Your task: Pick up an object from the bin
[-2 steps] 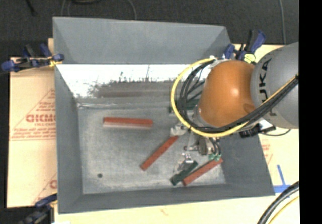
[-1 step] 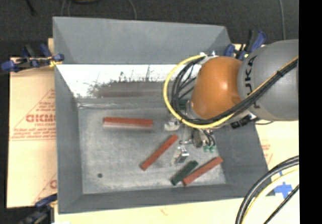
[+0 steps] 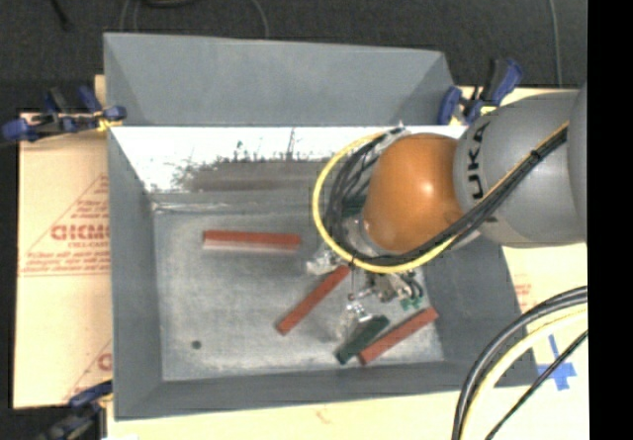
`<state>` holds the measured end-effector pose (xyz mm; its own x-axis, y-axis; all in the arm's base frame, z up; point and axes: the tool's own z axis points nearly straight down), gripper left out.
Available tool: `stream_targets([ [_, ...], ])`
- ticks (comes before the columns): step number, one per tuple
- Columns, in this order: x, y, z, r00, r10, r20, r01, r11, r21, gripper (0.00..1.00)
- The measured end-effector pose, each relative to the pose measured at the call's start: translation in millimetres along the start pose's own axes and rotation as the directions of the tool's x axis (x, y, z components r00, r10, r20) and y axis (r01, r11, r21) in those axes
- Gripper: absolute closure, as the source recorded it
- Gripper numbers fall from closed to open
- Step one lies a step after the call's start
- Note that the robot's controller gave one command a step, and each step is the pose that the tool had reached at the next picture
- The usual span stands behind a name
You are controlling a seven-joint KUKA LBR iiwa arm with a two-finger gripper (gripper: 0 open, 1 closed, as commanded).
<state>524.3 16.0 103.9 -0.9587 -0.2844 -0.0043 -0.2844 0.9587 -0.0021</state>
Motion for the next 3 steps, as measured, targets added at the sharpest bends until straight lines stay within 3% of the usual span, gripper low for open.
stream_targets([
  [1,-36.3,-19,25,0.984,-0.178,-0.008,0.178,0.984,-0.005,1.00],
  [2,-36.3,-19,25,0.984,-0.177,-0.008,0.177,0.984,-0.005,1.00],
  [3,-57.2,-74,-106,0.988,-0.157,0.001,0.157,0.988,-0.001,1.00],
])
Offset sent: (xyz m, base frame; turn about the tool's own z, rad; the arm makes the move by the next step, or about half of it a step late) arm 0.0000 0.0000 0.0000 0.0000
